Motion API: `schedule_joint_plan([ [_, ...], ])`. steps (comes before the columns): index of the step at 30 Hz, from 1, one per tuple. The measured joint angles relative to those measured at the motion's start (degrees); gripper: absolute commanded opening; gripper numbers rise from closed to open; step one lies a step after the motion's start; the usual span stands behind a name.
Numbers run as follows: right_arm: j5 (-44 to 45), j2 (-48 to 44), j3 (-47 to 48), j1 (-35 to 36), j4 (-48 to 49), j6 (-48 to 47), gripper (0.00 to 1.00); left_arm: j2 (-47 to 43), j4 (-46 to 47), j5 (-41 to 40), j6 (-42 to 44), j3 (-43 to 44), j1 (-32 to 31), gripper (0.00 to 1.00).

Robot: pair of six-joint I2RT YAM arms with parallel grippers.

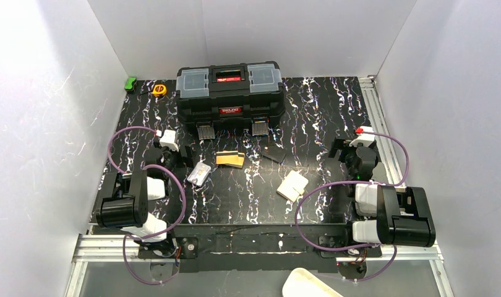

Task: Put the credit cards into the card holder
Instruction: Move the card holder to the center of the board.

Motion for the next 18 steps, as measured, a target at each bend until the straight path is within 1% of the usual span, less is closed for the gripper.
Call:
schedule_joint_plan([
  [4,0.26,-0.02,0.0,0.0,0.0,0.04,1.0,0.0,0.0,0.02,-0.02,0.0,0.0,0.99],
  [6,1.73,-0.98,0.94,0.02,-3.37,0.68,1.0,0.0,0.0,0.02,-0.02,0.0,0.0,0.99],
  [7,2.99,-1.99,2.78,0.02,-8.15,1.53,1.0,0.0,0.0,0.02,0.0,0.0,0.0,0.99],
  [8,4.61,-2.69,6.23,0.02,-15.1,3.19,1.0,0.0,-0.02,0.0,0.0,0.0,0.0,0.99],
  [9,6.36,-2.71,11.1,0.02,-22.77,5.33,1.0,0.0,0.0,0.0,0.0,0.0,0.0,0.99],
  [11,9.05,-0.46,23.71,0.0,-37.22,10.4,1.0,0.0,0.0,0.0,-0.04,0.0,0.0,0.99],
  [13,9.44,2.67,34.86,-0.02,-47.15,15.28,1.0,0.0,-0.02,0.02,-0.04,0.0,0.0,0.99],
  [15,7.39,5.03,43.17,-0.13,-54.34,20.85,1.0,-0.22,-0.79,0.04,0.0,0.02,0.0,0.99],
  [17,2.99,5.05,45.31,-0.17,-58.73,25.0,1.0,-1.44,-4.31,0.04,-0.11,0.7,0.11,0.99],
  [18,0.68,4.61,44.83,-0.09,-60.26,26.36,1.0,-2.6,-8.15,0.07,-0.22,1.97,0.17,0.99],
])
